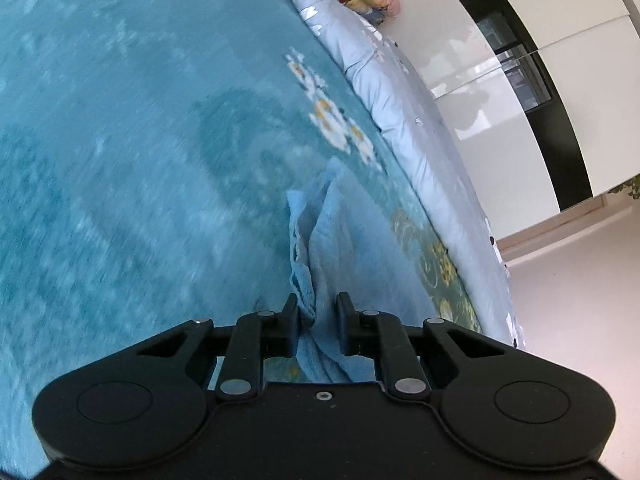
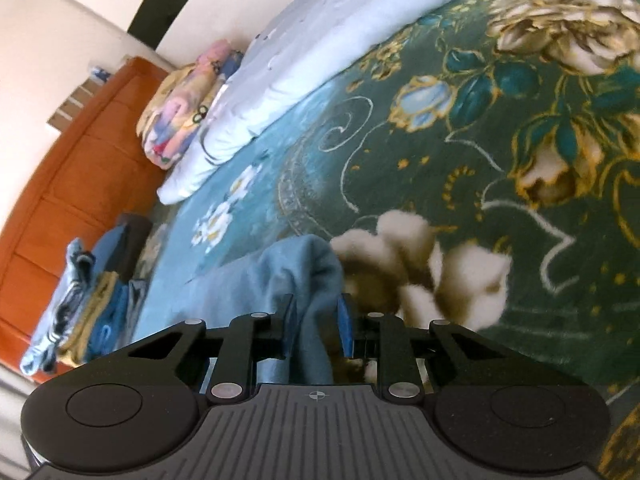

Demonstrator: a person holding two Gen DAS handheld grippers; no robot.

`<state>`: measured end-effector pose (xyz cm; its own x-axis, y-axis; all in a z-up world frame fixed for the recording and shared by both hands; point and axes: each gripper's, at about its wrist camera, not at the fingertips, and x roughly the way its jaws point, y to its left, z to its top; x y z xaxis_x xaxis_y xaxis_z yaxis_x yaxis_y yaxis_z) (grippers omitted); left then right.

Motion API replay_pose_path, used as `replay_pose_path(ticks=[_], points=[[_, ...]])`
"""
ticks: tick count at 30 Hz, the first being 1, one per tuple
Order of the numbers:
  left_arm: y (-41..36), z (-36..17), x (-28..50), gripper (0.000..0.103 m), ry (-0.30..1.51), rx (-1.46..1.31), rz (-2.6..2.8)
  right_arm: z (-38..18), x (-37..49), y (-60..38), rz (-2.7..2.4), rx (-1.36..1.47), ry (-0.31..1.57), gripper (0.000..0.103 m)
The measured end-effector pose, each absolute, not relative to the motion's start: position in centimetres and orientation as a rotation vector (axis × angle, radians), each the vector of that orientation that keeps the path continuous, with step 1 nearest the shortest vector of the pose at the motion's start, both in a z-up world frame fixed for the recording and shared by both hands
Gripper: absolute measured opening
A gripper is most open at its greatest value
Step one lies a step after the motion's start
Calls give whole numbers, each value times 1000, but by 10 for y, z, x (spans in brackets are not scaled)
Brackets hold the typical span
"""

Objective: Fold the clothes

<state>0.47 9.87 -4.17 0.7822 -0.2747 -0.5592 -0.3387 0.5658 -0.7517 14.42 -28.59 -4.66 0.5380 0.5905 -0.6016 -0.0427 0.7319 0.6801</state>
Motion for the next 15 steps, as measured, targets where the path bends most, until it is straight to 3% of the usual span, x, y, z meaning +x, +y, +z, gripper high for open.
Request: replay_pose_path(ticks=[4, 6, 7, 9, 15], points=[[108, -38, 7, 17, 704, -974, 32, -49, 142, -286, 422, 695, 940, 21], [111, -31, 6, 18, 697, -913, 28, -50, 139, -287, 437, 698, 943, 32], [114, -28, 6, 21, 693, -889, 25, -50, 138, -288, 440, 695, 943, 42], [121, -25, 9, 35, 691, -876, 29, -51, 136, -290, 433, 700, 942, 45], [141, -39, 54, 46, 748, -897, 3, -63, 134, -285, 475, 777, 981, 57]])
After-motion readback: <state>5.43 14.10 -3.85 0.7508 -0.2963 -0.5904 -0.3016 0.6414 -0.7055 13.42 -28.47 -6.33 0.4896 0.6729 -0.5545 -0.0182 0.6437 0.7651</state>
